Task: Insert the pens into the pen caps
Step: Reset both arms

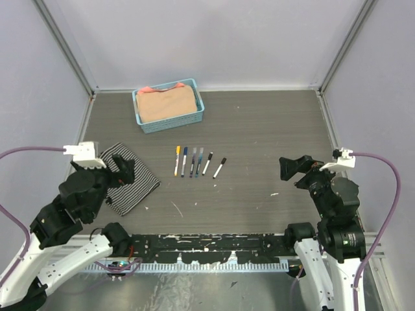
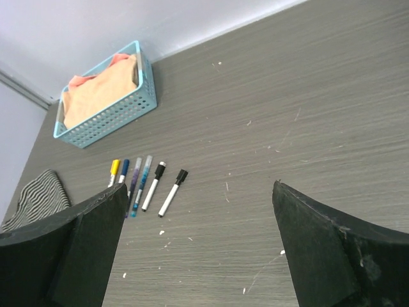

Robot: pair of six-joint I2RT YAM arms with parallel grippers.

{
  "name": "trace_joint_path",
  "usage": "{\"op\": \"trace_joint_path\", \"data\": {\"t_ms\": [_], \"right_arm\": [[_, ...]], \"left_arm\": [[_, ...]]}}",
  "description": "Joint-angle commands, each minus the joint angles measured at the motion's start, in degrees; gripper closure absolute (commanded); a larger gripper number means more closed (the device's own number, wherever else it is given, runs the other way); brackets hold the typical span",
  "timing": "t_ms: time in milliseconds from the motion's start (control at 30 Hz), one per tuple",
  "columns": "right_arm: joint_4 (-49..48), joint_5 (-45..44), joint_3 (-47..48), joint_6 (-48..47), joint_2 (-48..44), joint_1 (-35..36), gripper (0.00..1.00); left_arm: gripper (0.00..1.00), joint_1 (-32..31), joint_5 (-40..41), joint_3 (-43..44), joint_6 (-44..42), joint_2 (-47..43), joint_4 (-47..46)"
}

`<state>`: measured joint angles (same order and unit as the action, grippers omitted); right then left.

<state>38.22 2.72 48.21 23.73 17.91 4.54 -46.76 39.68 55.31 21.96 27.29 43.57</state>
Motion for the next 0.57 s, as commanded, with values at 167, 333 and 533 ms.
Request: {"op": "trace_joint_path", "data": {"t_ms": [167,333,533], "right_arm": [[-3.4,-1.9,-1.4,0.1,-1.2,-0.1,0.00],[-4.2,-1.8,-2.0,0.1,-1.5,-0.1,0.00],[-4.5,-1.2,-1.9,-0.2,-0.3,-0.1,0.00]], "left_arm": [[0.02,0.0,4.3,-3.3,0.4,-3.1,-0.2],[0.02,0.0,5.3,-2.9,0.4,-1.4,0.1],[0.02,0.1,5.0,-3.1,0.5,-0.5,-0.8]]}}
